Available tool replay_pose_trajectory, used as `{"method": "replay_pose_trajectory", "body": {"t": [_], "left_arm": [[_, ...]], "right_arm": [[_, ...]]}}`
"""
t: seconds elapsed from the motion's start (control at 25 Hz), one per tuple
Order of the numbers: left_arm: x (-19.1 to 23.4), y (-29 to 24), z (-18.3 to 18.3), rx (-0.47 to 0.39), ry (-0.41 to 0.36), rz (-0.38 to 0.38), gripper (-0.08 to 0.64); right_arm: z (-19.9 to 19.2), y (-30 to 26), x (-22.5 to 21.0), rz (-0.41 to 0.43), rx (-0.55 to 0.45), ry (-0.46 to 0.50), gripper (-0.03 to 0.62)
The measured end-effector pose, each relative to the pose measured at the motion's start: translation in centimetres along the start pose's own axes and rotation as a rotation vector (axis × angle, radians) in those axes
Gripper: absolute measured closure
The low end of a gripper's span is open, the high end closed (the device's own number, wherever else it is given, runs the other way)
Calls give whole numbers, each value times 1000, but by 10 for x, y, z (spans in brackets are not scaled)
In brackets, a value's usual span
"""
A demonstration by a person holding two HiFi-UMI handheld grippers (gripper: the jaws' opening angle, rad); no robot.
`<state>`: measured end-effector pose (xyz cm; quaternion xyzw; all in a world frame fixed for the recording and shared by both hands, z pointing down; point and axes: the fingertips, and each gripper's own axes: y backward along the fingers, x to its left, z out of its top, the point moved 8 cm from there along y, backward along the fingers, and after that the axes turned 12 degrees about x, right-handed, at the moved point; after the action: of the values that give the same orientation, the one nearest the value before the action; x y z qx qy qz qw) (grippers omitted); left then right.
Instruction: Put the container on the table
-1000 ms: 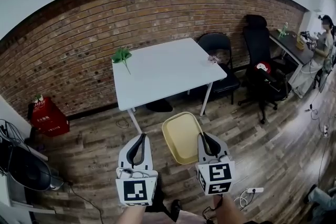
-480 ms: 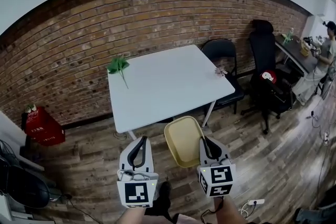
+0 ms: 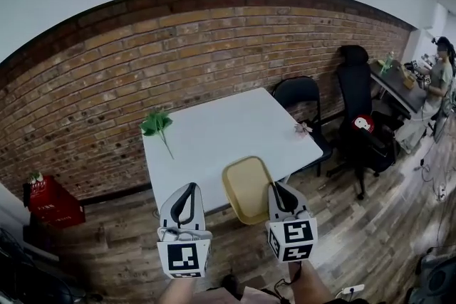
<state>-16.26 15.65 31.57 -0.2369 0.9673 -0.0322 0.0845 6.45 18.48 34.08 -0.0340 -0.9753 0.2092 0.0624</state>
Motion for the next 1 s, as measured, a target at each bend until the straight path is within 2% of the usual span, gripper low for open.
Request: {"method": "replay_pose_trajectory", "body": {"t": [0.28,0.6,0.72,0.88,1.0], "left_arm": [[9,-43,1,-24,27,-21,549],[-1,-92,-17,35,5,-43,549],[-3,-116,-24,70,-9,-43,549],[-7,-157,-24,76,-4,-35,550],[-7,-189,-24,111,-41,-13,549]], "right_arm": [[19,-30,-16,-34,-14,-3,578],[14,-71,-48,-46,8,-35,578],[10,-95,-62,-33,27,-47,578],[8,-131,-86,-10,58,-64,578],[12,-160,-109,11,69,-73,578]]}}
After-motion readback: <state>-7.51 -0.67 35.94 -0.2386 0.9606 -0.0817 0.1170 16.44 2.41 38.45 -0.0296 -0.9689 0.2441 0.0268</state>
